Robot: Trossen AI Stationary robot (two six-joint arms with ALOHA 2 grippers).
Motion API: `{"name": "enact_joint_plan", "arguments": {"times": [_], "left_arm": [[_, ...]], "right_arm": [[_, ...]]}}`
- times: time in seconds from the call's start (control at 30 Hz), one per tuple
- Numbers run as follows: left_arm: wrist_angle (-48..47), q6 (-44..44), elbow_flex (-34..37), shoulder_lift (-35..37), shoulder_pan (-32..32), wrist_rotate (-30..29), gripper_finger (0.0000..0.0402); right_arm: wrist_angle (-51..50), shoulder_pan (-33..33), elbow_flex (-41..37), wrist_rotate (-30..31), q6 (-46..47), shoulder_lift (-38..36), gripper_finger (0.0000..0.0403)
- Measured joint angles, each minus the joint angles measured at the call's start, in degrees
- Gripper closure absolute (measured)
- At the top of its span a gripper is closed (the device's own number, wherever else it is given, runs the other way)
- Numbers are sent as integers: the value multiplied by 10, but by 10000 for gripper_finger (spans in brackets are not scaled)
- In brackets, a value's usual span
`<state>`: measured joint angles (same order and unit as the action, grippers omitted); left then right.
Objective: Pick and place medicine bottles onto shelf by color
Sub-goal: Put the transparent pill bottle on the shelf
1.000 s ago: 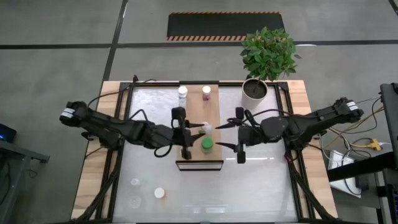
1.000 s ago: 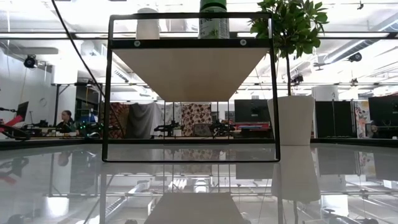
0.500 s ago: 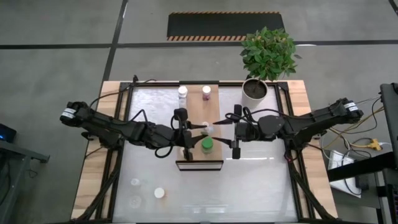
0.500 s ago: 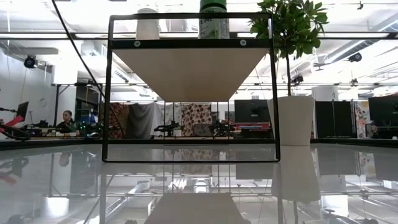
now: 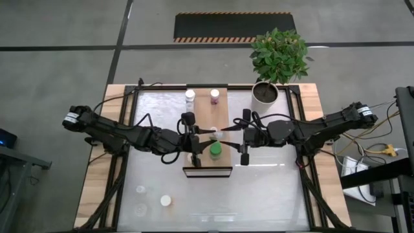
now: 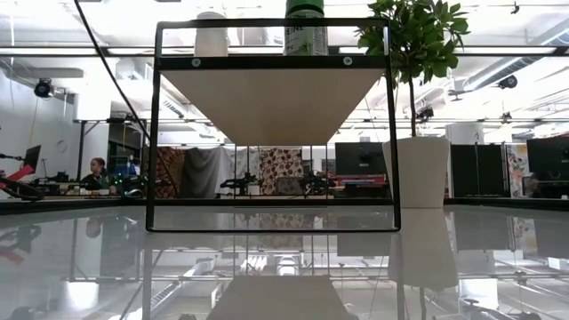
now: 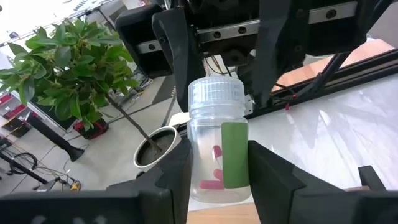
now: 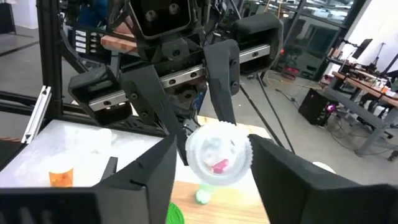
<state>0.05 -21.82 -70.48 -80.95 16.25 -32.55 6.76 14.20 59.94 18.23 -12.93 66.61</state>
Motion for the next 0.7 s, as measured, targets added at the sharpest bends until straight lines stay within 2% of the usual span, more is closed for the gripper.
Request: {"name": "enact_joint_plan", "arguments": {"times": [0.23, 0.5, 0.7], "left_arm": [[-1, 3, 0, 0, 1, 0, 258], [-35, -2, 0, 5, 0, -2, 213], [-80, 2, 18, 52, 0, -3, 210]], "right_arm": [[0, 0, 0, -1, 3, 0, 277], [-32, 0, 13, -2, 29, 0, 271], [-172, -13, 95, -1, 79, 12, 271]]}}
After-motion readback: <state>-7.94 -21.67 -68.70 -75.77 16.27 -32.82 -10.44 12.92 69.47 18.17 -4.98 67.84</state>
